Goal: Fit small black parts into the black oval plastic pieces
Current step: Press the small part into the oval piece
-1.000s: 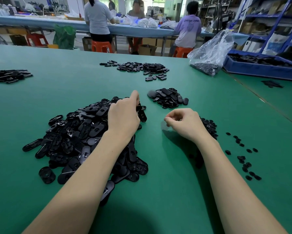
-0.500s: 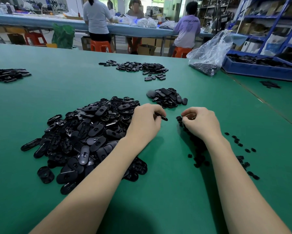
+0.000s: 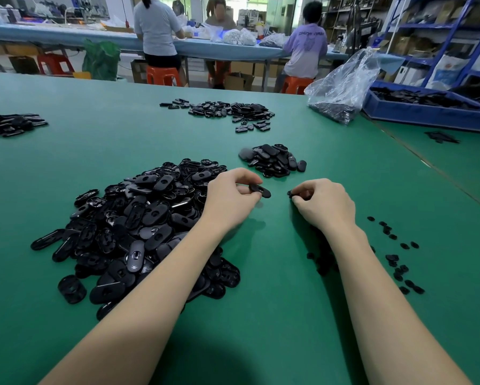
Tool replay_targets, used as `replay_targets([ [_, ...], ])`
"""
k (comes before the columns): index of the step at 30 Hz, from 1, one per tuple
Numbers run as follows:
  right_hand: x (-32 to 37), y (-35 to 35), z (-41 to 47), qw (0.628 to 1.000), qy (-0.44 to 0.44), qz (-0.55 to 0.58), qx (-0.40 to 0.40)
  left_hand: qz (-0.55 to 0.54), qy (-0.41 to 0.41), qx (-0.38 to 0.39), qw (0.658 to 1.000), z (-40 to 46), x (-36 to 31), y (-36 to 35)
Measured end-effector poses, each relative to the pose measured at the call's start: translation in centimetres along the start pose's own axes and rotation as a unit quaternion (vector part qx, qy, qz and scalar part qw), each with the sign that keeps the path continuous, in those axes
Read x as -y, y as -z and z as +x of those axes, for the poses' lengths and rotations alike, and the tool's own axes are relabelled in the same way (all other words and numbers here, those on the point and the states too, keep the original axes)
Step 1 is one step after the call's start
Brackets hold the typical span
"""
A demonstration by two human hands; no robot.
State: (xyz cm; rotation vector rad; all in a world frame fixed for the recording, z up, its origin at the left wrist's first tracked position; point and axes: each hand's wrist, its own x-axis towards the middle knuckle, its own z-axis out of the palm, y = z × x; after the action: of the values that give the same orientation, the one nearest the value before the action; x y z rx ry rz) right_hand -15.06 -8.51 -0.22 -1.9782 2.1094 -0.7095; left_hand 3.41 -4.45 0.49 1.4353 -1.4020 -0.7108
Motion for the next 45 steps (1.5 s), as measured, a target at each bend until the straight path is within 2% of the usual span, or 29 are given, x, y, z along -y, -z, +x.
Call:
replay_targets([
  [8,0.2,0.1,-0.2,0.999,-0.024,0.016,-0.014,-0.004,-0.012,0.005,1.000,0.2,0.2,0.2],
  [15,0.2,0.3,-0.2,0.999,-0.033,0.027,-0.016,-0.033,0.026,0.017,0.999,0.4,0.5,0.3],
  [17,0.1,0.4,-0.1,0.998,-0.038,0.049,-0.006,-0.047,0.034,0.028,0.998,0.5,0.4,0.4],
  [19,0.1,0.6,0.0,0.992,-0.032,0.119,0.012,-0.062,0.041,0.039,0.996,0.5,0.4,0.4],
  [24,1.3,1.5,-0.3,0.928,0.008,0.363,0.081,-0.092,0.058,0.041,0.993,0.4,0.3,0.4],
  [30,1.9,2.2,-0.9,0.875,0.052,0.445,0.182,-0.095,0.043,0.041,0.994,0.5,0.3,0.4],
  [40,2.0,2.0,-0.9,0.862,0.062,0.455,0.213,-0.086,0.039,0.044,0.995,0.5,0.4,0.3],
  [45,2.3,1.8,-0.8,0.885,0.066,0.417,0.198,-0.057,0.027,0.037,0.997,0.4,0.4,0.4],
])
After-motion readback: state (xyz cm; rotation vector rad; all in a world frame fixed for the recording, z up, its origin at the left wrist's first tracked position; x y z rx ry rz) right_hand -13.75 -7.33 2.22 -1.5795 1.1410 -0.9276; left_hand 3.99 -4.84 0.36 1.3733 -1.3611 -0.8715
